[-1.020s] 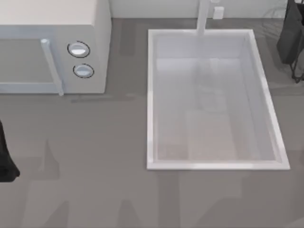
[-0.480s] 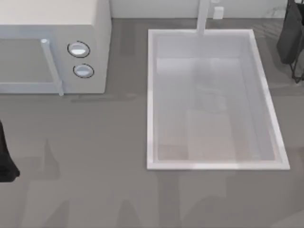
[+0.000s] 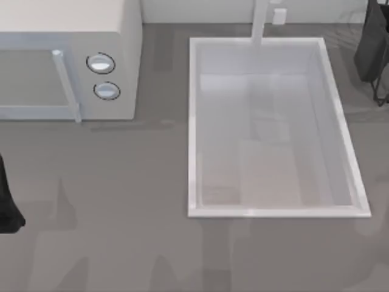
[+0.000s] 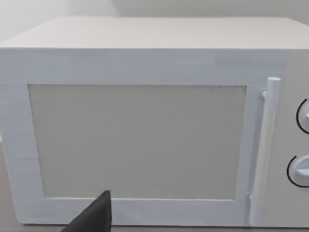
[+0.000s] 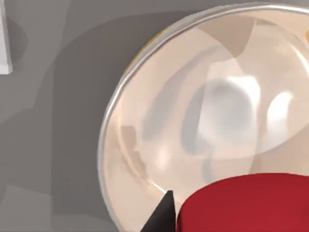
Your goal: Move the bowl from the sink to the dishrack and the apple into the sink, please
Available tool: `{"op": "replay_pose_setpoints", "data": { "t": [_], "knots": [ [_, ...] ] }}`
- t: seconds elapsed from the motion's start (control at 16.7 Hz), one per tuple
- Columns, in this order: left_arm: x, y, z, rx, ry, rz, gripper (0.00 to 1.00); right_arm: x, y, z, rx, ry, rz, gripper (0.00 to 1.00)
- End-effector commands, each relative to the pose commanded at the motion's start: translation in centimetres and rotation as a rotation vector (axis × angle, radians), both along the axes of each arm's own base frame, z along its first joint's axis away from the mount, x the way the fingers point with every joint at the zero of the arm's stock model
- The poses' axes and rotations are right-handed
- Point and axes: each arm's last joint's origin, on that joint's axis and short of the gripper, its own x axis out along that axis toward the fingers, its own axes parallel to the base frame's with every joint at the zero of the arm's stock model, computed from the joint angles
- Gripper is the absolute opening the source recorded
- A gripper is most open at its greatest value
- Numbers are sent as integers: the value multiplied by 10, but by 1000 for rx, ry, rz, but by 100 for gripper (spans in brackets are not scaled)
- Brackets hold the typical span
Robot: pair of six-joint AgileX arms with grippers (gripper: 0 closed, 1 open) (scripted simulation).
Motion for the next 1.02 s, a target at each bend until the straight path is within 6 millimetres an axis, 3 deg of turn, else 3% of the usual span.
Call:
{"op": "replay_pose_setpoints", "data": {
  "t": [0.3, 0.54, 0.78, 1.02],
  "knots": [
    [0, 0, 0, 0, 0, 0, 100, 2, 1, -2, -4, -3, 5, 0],
    [0, 0, 0, 0, 0, 0, 100, 18, 18, -10, -73, -103, 66, 0],
    [0, 0, 0, 0, 0, 0, 100, 45, 50, -20, -179, -332, 136, 0],
    [0, 0, 0, 0, 0, 0, 100, 67, 97, -27, -249, -654, 167, 0]
  ]
}}
